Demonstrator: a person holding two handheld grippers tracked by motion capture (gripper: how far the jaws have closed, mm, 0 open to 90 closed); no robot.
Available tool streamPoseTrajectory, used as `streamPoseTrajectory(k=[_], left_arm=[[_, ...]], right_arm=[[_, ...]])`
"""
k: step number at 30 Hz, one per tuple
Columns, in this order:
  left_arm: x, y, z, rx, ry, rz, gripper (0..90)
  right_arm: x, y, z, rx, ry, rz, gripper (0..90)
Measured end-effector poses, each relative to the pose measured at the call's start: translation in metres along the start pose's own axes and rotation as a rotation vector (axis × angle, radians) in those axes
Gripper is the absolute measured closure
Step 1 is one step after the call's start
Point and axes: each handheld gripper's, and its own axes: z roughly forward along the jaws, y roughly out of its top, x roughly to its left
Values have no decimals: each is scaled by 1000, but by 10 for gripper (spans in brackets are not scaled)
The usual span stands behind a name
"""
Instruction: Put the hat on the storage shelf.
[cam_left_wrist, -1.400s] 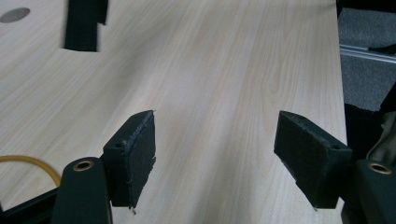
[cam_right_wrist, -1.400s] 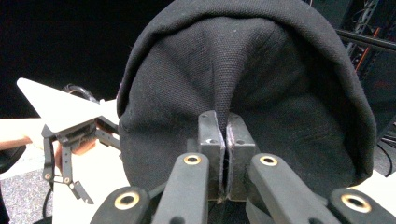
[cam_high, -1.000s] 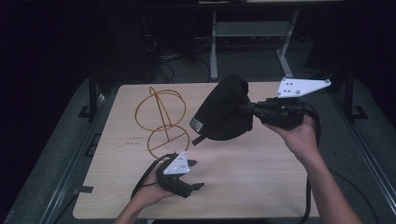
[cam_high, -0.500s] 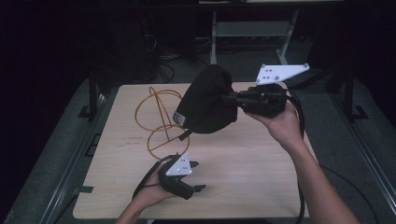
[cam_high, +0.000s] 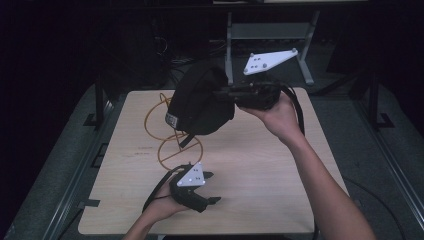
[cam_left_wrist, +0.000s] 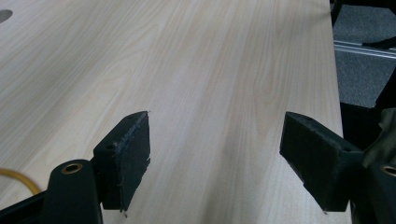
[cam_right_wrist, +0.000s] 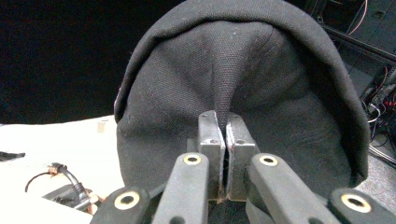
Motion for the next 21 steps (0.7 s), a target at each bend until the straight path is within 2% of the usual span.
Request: streamPoseTrajectory(k=[5, 12, 21], left_arm=[[0, 1, -1, -12, -8, 3, 243], [-1, 2, 1, 8, -12, 22, 243], [-3, 2, 2, 13, -17, 26, 244]], right_arm=[[-5, 8, 12, -4, 6, -2, 876], [-11, 19, 29, -21, 4, 5, 876], [-18, 37, 61, -26, 6, 18, 876]])
